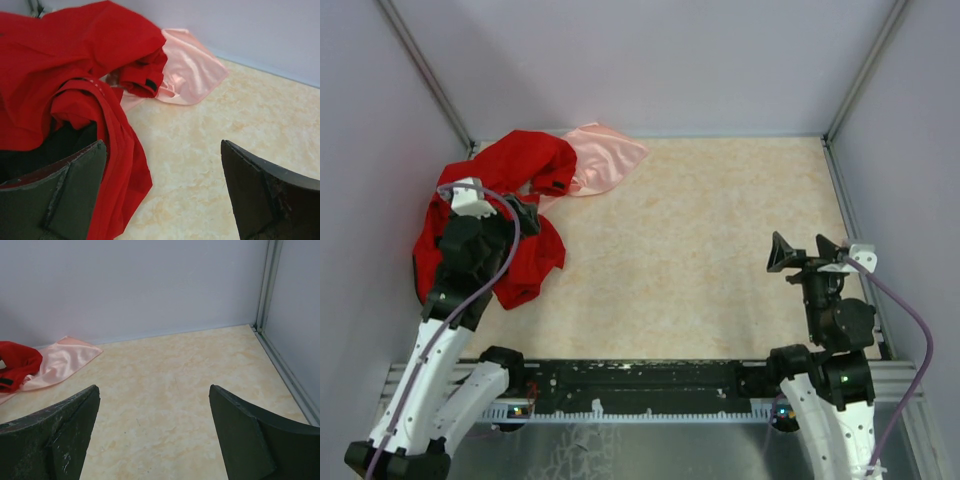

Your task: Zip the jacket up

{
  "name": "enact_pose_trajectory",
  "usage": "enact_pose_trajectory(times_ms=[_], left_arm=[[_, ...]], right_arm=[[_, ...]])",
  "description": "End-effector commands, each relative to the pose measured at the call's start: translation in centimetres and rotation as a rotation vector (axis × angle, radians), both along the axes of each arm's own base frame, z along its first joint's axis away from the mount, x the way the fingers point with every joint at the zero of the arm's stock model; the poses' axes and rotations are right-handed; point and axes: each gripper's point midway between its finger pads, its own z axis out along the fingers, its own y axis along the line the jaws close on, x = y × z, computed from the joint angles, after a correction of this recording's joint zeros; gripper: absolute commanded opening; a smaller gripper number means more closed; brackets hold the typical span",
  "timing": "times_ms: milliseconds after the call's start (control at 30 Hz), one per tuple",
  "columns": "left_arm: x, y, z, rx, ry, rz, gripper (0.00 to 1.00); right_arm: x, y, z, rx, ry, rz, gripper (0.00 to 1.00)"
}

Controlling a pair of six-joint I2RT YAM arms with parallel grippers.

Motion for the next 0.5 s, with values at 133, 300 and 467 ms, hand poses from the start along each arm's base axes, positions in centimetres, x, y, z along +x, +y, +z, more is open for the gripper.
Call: enact_pose_trajectory(times_ms=[133,300,467], left_arm=[[1.3,3.4,-7.9,-0.006,0.345,0.305,1.00],[3.0,7.3,-10.0,-0.042,0.415,0.443,1.00],[4.5,12.3,-11.7,-0.150,0.425,0.557,0.99]], right_arm=[[-1.5,-0.2,2.6,0.011,-0.123,0.005,0.90],[-2.1,-0.4,2.9,0.015,-0.148,-0.005,0.90],[-2.6,-0.7,3.2,0.023,-0.169,-0.019,0.91]])
